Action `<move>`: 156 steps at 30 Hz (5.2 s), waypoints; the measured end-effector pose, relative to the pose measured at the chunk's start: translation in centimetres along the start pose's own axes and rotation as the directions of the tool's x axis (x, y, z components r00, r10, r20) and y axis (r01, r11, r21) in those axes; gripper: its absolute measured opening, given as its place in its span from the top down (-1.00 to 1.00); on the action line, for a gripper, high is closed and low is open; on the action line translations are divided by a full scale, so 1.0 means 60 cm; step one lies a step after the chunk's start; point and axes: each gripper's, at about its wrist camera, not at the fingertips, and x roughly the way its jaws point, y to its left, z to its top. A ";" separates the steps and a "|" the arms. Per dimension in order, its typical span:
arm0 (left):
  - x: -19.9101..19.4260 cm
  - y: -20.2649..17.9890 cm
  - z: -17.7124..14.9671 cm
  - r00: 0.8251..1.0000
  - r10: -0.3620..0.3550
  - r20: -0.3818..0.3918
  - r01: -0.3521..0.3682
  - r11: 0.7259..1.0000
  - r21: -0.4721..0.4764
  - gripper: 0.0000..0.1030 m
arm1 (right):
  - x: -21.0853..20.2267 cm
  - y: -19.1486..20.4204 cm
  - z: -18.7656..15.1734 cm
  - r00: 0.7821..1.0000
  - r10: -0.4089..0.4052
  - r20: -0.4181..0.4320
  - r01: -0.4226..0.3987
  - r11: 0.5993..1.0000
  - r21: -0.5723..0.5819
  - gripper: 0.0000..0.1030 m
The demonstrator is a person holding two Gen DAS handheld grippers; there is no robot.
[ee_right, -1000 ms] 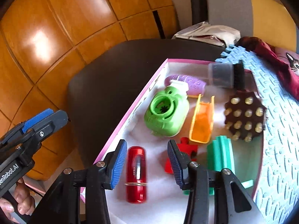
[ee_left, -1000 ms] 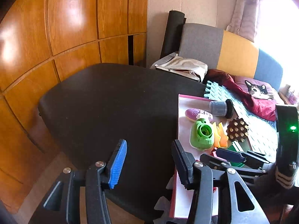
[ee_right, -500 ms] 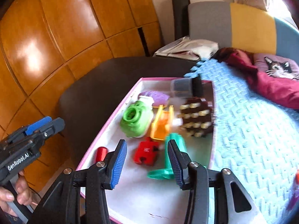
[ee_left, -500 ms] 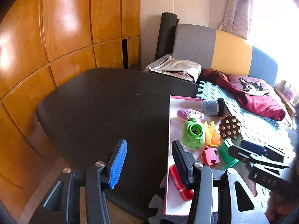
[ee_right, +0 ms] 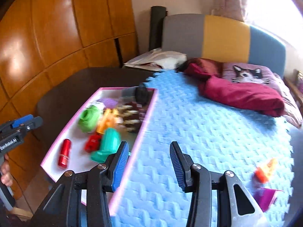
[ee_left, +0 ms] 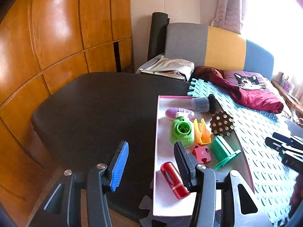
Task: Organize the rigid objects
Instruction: 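Move both tools back toward the pink cup and orange cubes, then grasp the pink cup with the left tool while the right grasps the orange cubes, then carry the pink cup into the pink tray and open the left tool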
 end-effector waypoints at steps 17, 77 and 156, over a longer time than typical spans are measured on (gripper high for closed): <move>-0.015 -0.106 0.021 0.996 -0.091 0.024 0.087 0.985 0.148 0.01 | -0.095 -0.318 -0.074 0.933 -0.359 -0.019 0.333 0.845 0.418 0.12; 0.051 -0.601 -0.054 0.698 -0.562 -0.444 0.714 0.595 0.369 -0.04 | -0.158 -0.428 -0.124 0.933 -0.356 0.046 0.193 0.606 0.772 0.11; -0.007 -0.352 -0.012 0.881 -0.466 -0.085 0.468 0.828 0.309 0.35 | 0.049 -0.294 -0.078 0.921 -0.354 -0.163 0.388 0.875 0.291 -0.07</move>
